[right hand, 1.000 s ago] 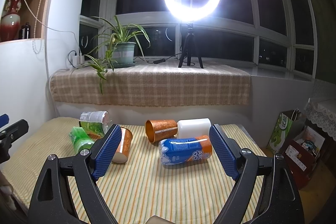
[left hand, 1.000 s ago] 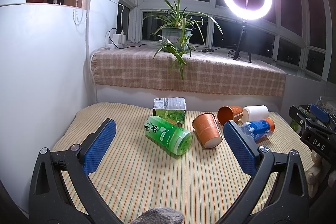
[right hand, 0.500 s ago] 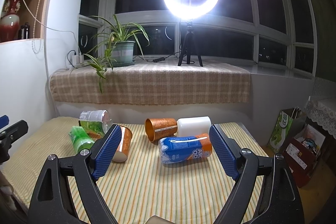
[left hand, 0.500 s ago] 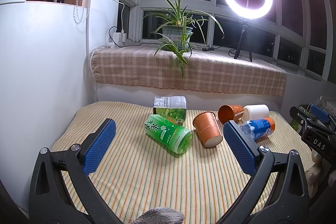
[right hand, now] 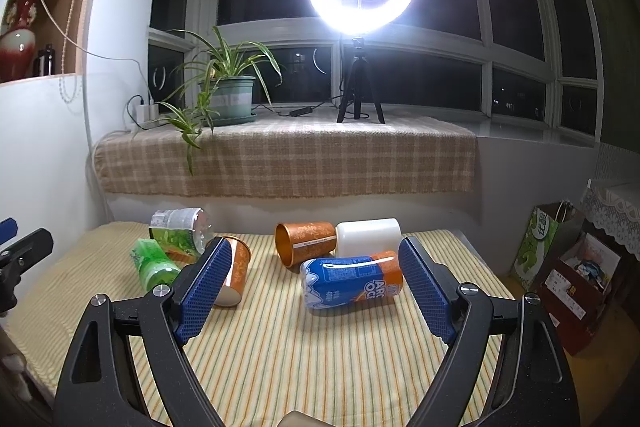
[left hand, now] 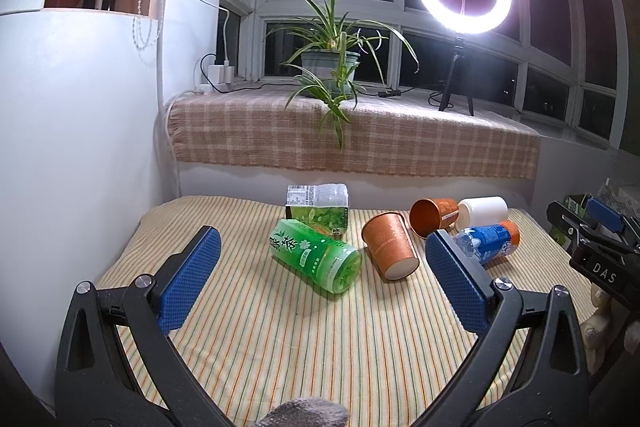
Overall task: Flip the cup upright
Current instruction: 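Move the left gripper toward the lying blue-and-orange Arctic Ocean cup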
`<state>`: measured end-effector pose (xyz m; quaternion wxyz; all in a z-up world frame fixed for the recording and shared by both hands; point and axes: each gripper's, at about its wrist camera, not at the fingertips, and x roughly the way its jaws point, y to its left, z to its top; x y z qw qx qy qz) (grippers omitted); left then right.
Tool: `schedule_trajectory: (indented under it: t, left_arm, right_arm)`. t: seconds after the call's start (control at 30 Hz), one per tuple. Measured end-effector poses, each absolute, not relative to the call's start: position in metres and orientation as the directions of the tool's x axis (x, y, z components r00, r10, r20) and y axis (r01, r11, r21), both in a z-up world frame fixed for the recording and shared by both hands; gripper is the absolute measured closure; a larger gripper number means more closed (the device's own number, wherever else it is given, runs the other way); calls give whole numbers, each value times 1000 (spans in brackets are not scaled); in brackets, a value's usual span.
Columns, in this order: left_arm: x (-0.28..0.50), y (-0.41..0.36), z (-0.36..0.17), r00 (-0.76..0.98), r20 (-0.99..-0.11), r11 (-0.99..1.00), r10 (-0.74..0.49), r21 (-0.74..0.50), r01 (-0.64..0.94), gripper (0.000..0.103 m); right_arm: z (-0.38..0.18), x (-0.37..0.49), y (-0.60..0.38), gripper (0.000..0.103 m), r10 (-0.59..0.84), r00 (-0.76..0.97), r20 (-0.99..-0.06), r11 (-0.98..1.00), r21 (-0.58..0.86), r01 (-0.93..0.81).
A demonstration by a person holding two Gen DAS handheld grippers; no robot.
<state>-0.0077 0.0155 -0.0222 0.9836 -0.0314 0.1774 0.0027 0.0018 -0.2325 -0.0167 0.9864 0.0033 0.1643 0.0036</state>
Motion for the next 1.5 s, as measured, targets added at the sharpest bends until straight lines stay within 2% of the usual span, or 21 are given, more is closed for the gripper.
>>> schedule_trajectory:
  t: [0.3,0.53,0.63,0.87,1.03,1.13,1.5]
  left_arm:
    - [9,-7,-22,904,-413,994,-108,-42,99,0]
    - [39,-43,-29,810,-510,949,-289,-40,313,0]
    - [59,-65,-33,732,-572,905,-370,-44,423,4]
    - [105,-115,-40,595,-671,816,-442,-25,578,8]
    - [133,-152,-47,516,-725,759,-456,-14,651,9]
    - [153,-178,-56,470,-767,725,-436,10,689,17]
    - [197,-249,-79,385,-865,616,-320,119,779,18]
  right_arm:
    - [-24,2,-252,18,-24,936,-352,999,23,34]
    - [-36,-1,-276,18,-59,919,-390,996,38,80]
    - [-43,-2,-287,18,-71,909,-411,994,42,97]
    - [-60,-5,-311,18,-87,888,-452,989,65,130]
    - [-71,-5,-327,18,-86,873,-480,986,87,145]
    - [-78,-4,-337,18,-84,866,-494,982,105,155]
    - [-99,1,-369,18,-81,843,-531,969,156,191]
